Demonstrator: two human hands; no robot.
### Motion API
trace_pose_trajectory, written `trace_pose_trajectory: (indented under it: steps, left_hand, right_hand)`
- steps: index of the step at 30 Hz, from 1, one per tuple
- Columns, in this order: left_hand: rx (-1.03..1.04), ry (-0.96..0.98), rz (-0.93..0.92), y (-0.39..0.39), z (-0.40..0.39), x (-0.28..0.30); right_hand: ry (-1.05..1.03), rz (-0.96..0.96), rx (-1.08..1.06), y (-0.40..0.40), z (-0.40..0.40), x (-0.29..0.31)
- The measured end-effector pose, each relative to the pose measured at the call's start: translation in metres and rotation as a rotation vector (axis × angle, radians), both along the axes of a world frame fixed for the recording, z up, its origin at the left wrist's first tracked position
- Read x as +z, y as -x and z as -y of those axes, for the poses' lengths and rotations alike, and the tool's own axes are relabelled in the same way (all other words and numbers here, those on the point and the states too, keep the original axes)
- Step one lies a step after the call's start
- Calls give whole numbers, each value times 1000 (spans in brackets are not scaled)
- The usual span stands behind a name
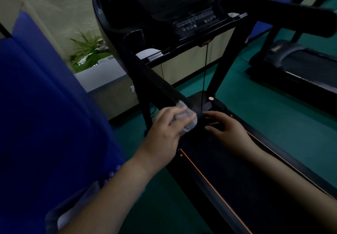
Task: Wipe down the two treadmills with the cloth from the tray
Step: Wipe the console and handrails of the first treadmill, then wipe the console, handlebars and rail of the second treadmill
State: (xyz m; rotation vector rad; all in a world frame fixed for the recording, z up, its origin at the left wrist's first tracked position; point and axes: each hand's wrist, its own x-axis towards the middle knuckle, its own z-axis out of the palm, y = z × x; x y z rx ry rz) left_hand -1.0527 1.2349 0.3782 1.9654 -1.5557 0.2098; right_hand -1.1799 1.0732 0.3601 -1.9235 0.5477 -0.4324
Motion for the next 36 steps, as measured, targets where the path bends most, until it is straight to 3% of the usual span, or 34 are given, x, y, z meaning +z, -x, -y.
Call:
trace_pose_trajectory:
  steps: [3, 7, 12, 21, 36]
  left_hand:
    - [-15, -51, -42, 8, -17, -15]
    - [14, -228, -422, 19, -46, -38]
    - [49, -440, -531, 29, -71, -77]
    - [-283, -812, -362, 90, -38, -101]
    - [-605, -901, -123, 342, -12, -114]
  right_hand:
    - [7, -41, -95, 18, -13, -10]
    - [-26, -79, -238, 44, -37, -21]
    - [-66, -140, -400, 100, -77, -38]
    - [-165, -380, -721, 247, -155, -82]
    - [-248, -376, -1119, 505, -231, -99]
